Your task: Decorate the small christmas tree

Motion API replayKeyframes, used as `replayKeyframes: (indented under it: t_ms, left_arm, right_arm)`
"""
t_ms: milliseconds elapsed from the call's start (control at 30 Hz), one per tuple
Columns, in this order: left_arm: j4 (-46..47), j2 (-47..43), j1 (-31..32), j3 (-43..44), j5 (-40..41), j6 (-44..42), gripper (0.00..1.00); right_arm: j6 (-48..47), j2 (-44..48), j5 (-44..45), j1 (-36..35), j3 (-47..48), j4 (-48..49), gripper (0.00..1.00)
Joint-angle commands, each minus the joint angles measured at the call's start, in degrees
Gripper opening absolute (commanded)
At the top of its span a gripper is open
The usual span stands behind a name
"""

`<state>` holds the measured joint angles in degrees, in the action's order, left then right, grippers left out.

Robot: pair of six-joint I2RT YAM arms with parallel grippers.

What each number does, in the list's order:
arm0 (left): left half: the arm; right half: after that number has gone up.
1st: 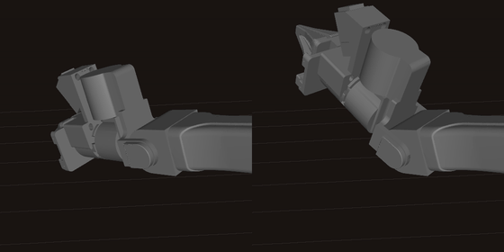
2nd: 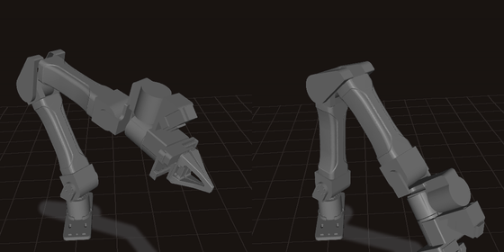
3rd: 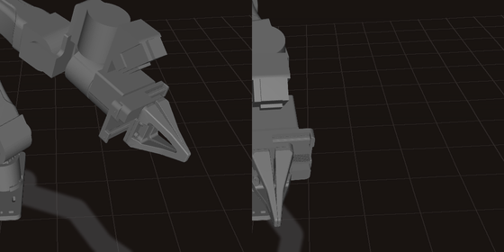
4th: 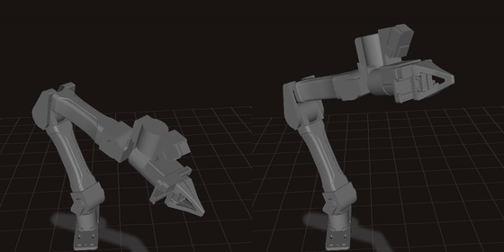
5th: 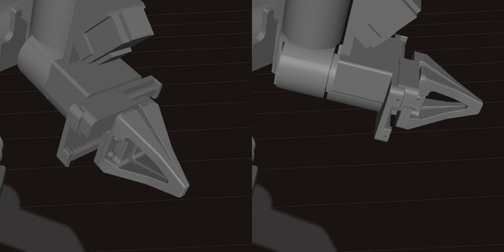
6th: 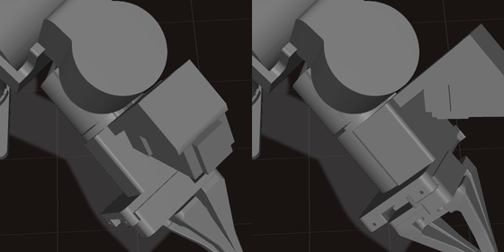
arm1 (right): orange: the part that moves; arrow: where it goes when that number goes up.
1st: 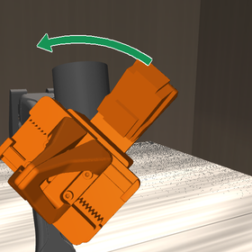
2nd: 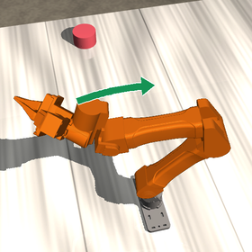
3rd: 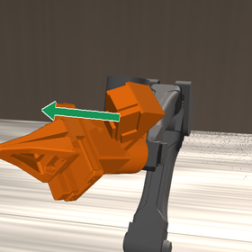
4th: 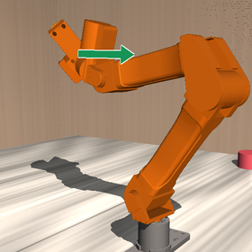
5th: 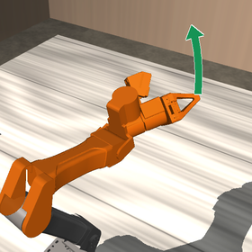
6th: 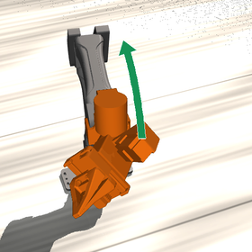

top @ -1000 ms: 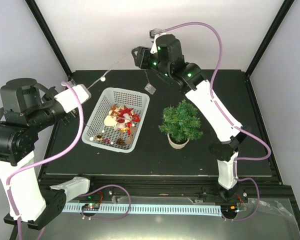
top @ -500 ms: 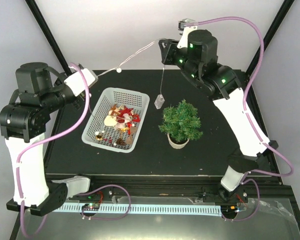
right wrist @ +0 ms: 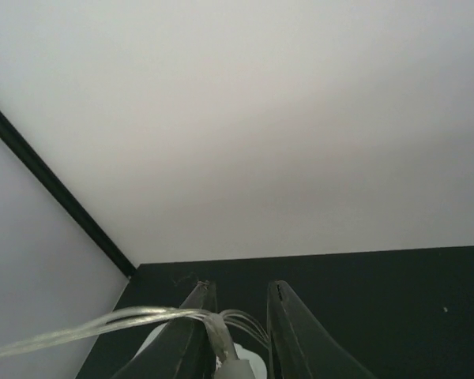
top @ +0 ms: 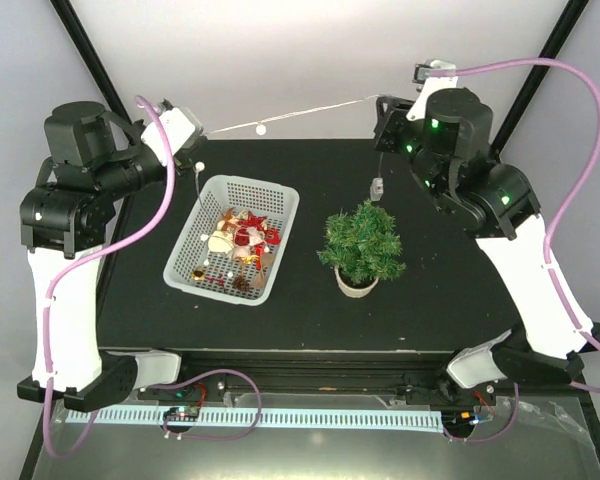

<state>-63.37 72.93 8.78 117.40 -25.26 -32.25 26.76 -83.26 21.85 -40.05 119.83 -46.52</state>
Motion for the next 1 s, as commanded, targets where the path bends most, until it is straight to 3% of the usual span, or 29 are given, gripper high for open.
replayKeyframes:
  t_ms: [0, 233, 667, 833, 967]
  left_arm:
    - [5.4, 1.6, 1.0, -1.8, -4.1, 3.5, 0.01]
    - [5.6, 4.6, 6.4, -3.8, -3.2, 3.4, 0.02]
    - [6.8, 10.7, 17.1, -4.3, 3.3, 3.4, 0.02]
    - [6.6, 13.8, 19.0, -4.4, 4.4, 3.9, 0.02]
    - [5.6, 16.7, 19.5, -4.4, 5.3, 4.3, 0.02]
  right_arm:
    - [-2.1, 2.4, 6.4, 0.8, 0.1, -0.6, 0.2]
    - [-2.5, 5.6, 13.5, 1.0, -2.4, -4.5, 0.16]
    - [-0.5, 15.4, 19.3, 1.2, -15.6, -8.2, 0.16]
    - [1.1, 16.1, 20.8, 1.2, -18.1, -11.7, 0.15]
    - [4.6, 15.8, 22.7, 1.3, -20.5, -16.6, 0.09]
